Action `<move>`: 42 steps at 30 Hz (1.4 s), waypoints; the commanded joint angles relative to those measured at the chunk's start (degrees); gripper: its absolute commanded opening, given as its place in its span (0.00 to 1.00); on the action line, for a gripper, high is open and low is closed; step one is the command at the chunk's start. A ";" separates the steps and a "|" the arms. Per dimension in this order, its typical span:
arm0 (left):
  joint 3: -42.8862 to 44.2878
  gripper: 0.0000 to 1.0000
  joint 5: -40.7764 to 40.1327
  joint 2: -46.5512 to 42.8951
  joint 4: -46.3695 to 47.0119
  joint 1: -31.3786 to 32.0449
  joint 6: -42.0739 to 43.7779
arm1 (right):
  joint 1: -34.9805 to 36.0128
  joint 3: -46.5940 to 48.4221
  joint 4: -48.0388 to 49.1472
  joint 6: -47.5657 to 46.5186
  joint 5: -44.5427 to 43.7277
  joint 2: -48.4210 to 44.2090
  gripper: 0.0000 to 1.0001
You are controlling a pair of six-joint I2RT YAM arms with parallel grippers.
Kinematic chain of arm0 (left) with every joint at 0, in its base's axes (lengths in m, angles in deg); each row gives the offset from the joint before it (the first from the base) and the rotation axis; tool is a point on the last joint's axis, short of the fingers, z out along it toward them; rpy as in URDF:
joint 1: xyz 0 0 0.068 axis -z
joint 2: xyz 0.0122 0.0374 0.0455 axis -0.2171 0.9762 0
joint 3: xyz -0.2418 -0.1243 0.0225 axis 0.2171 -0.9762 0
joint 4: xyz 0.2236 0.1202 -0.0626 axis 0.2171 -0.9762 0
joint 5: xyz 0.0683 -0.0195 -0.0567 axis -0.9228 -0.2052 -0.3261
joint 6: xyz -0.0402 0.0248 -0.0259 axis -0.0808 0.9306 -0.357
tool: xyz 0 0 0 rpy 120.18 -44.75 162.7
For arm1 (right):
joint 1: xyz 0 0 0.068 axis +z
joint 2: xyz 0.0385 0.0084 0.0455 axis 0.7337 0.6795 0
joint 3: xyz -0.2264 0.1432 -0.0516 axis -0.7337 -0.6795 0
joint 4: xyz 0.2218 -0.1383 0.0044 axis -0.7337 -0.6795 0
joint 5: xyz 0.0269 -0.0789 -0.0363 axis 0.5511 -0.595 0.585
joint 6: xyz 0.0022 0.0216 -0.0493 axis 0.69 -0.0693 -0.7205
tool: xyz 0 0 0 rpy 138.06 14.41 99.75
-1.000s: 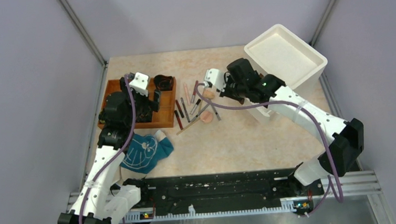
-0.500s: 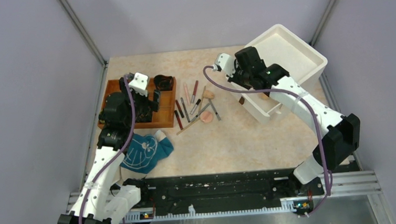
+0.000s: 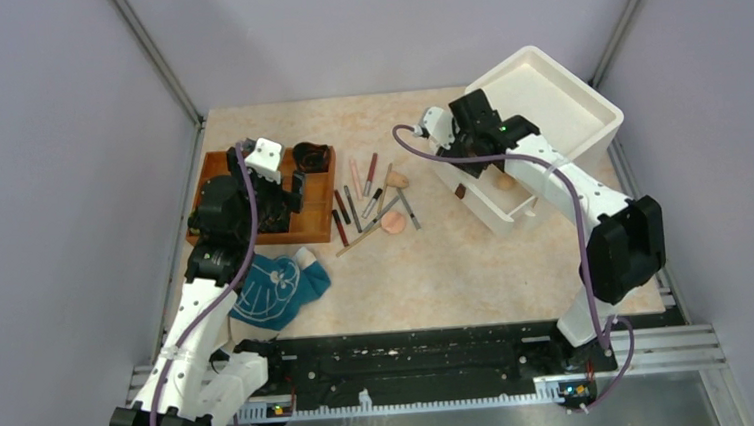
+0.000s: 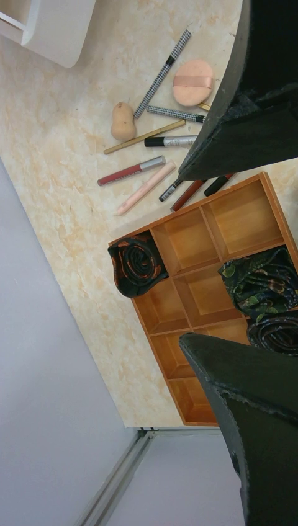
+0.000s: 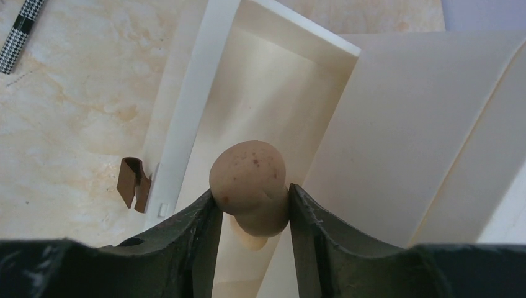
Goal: Organize the makeup
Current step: Place the makeup tool in the drawer, then pick up the makeup tool from the center of the board.
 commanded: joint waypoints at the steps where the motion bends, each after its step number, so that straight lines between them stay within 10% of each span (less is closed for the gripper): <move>1: 1.74 0.99 -0.42 -1.34 0.96 -0.22 0.51 | -0.26 2.70 -0.75 0.48 0.31 0.63 0.46; 20: 1.79 0.99 -0.60 -1.50 1.05 -0.22 0.50 | 8.63 5.01 -0.35 3.28 13.57 -3.29 0.74; 42: 2.21 0.99 -1.23 -2.40 0.08 -0.30 0.82 | 13.05 16.48 1.64 11.29 22.96 29.37 0.73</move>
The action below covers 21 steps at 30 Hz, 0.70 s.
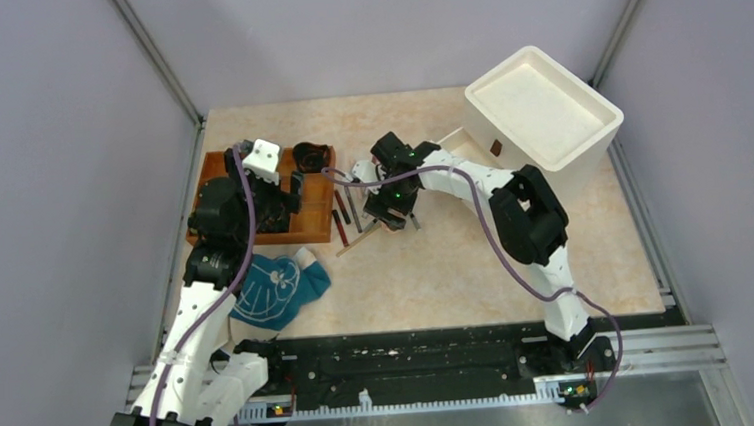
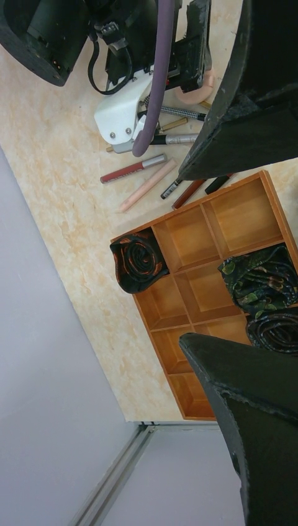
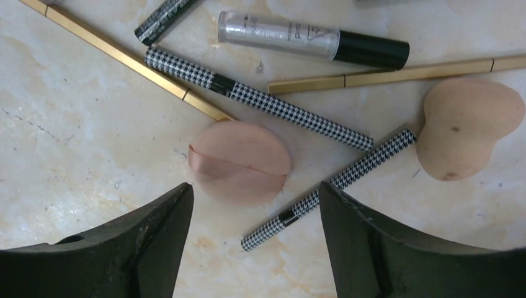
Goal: Organize the makeup
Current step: Pick up the makeup tool from the center of the board.
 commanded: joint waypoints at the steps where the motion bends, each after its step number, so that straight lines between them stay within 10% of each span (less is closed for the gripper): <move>1: 2.26 0.99 -0.83 -1.28 0.55 -0.24 0.73 | -0.03 3.52 1.08 1.43 2.30 1.23 0.72; 21: 2.10 0.99 -0.82 -1.82 0.45 -0.24 0.86 | -0.04 -2.00 1.25 -0.18 3.31 1.85 0.37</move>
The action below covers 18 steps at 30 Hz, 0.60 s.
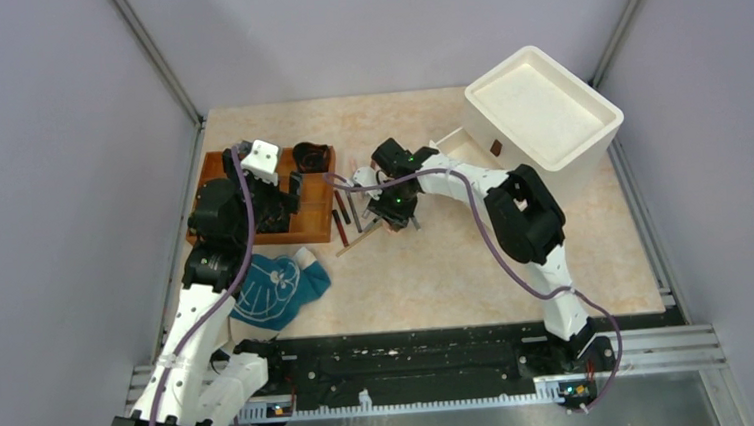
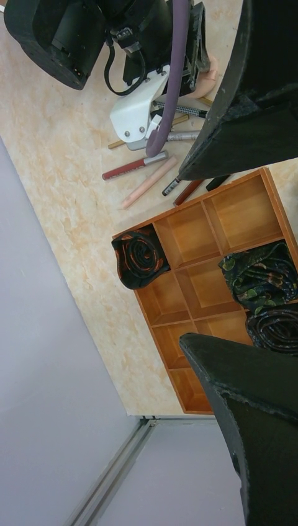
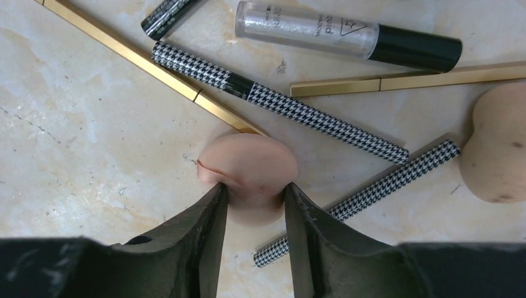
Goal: Organize the makeup
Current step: Pick up the makeup tool from the center of the board.
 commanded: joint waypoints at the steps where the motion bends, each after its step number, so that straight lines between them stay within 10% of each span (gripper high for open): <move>1: 1.98 0.99 -0.53 -1.05 0.71 -0.26 0.46 | -0.02 -0.61 -0.13 -0.88 1.02 0.10 0.33; 8: 2.01 0.99 -0.68 -1.13 0.65 -0.24 0.55 | -0.02 -1.19 -1.61 -1.50 0.68 -2.79 0.04; 18: 2.02 0.99 -0.91 -1.05 0.72 -0.24 0.69 | -0.34 -3.51 -3.20 -0.81 1.77 -16.75 0.02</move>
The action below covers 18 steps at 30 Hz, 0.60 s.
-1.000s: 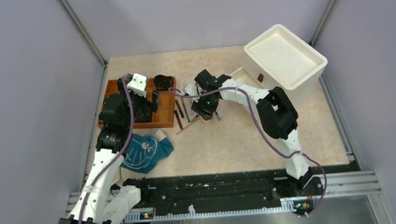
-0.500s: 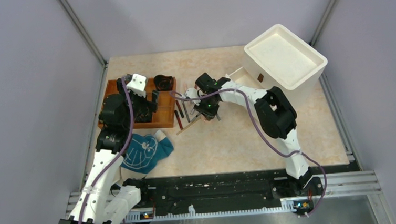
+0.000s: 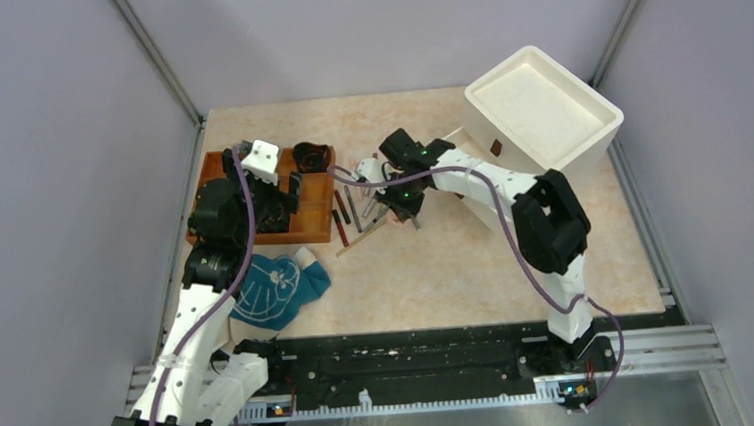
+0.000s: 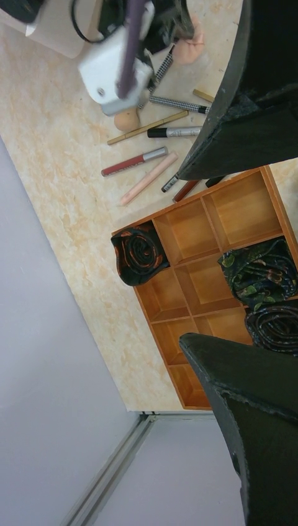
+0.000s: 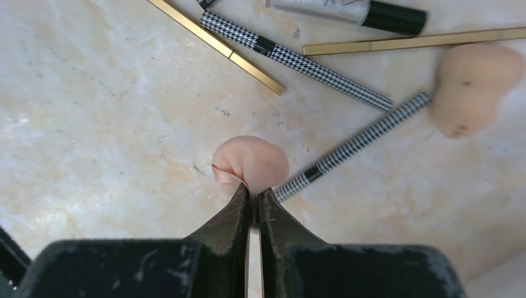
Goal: Organize the makeup
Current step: Pick up the makeup tool from the center of the board, then place the makeup tool in the drawer.
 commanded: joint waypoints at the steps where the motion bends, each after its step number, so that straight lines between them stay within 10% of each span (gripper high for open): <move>1: 2.10 0.99 -0.66 -1.04 0.79 -0.24 0.21 | -0.54 -0.87 -0.31 0.31 1.63 -11.82 0.02; 18: 1.78 0.99 -0.66 -1.05 1.16 -0.24 0.25 | -12.56 -4.41 -1.87 -1.95 -9.39 -30.41 0.06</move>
